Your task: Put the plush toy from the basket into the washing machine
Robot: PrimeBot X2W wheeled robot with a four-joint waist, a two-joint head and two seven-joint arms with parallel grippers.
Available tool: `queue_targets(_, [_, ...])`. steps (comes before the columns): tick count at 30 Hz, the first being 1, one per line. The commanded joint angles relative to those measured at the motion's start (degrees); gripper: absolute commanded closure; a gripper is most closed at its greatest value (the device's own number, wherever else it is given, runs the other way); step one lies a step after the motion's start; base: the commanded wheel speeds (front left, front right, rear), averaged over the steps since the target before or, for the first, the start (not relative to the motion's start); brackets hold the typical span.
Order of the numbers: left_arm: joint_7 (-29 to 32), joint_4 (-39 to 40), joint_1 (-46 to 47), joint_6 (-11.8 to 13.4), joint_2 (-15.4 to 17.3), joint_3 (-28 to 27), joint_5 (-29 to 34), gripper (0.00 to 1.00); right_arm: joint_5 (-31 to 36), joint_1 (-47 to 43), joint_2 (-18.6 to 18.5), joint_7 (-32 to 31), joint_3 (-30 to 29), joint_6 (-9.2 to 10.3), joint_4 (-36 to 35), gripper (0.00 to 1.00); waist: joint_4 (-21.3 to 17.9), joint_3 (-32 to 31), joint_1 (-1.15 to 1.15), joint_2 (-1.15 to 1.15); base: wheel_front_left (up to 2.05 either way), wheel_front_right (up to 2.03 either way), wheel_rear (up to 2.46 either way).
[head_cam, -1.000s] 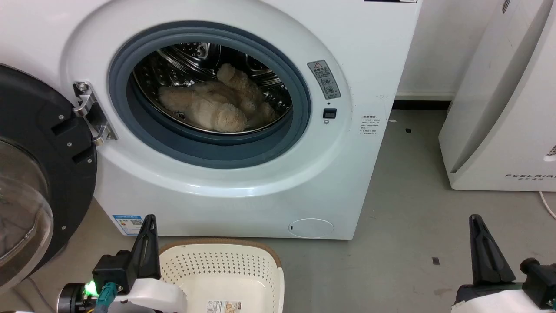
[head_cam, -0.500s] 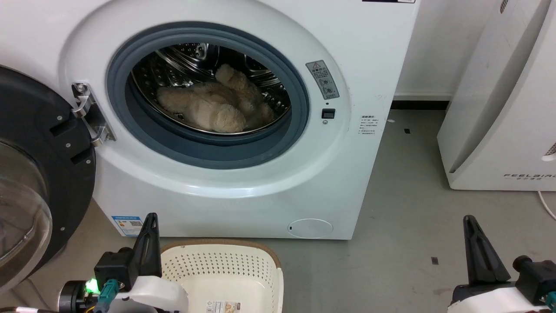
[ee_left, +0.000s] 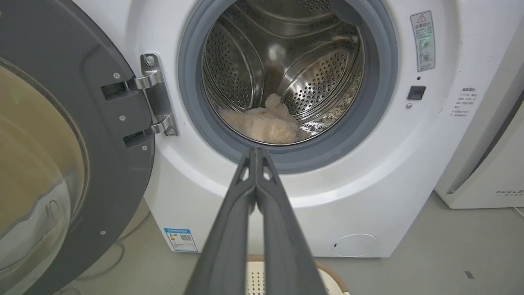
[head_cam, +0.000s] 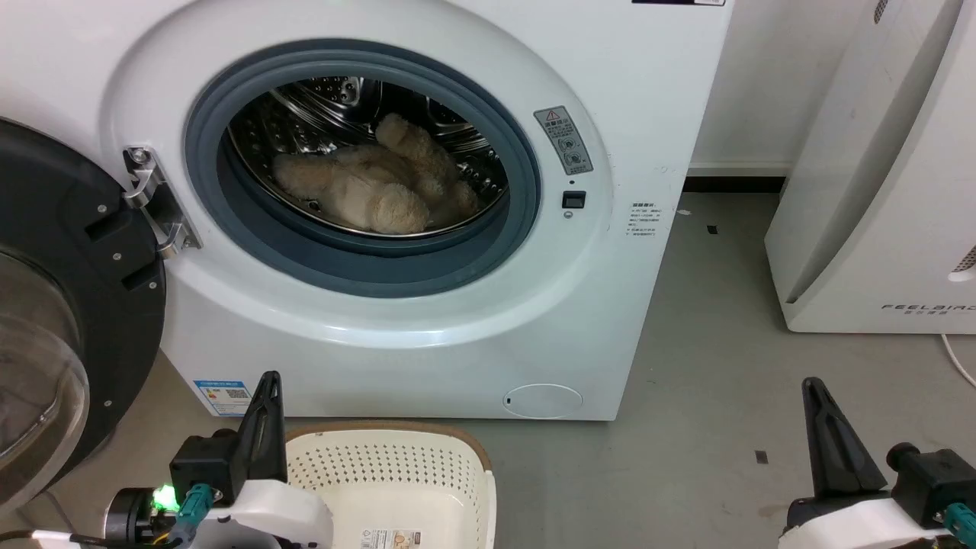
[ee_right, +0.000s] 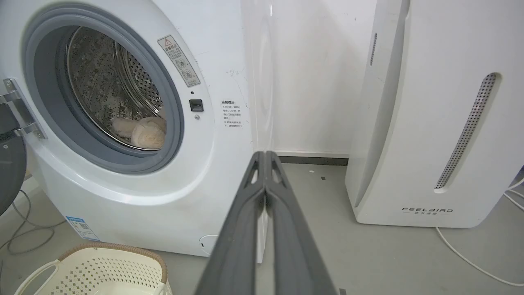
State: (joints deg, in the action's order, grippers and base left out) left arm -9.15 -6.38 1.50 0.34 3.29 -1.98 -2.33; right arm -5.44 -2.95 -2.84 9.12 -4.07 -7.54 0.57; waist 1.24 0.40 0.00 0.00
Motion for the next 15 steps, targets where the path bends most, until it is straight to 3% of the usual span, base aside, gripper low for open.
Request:
queue_targets(1, [0.22, 0.48, -0.58, -0.13, -0.03, 0.19, 0.47, 1.00, 0.33, 0.82, -0.01, -0.33, 0.24, 0.02, -0.21, 1.00, -0.02, -0.01, 0.00, 0.00, 0.00, 0.00, 0.00])
queue_targets(15, [1.89, 1.58, -0.76, -0.17, -0.10, 0.53, 0.81, 1.00, 1.28, 1.21, -0.02, -1.97, 0.96, 0.03, -0.27, 1.00, -0.25, -0.08, 0.00, 0.00, 0.00, 0.00, 0.00])
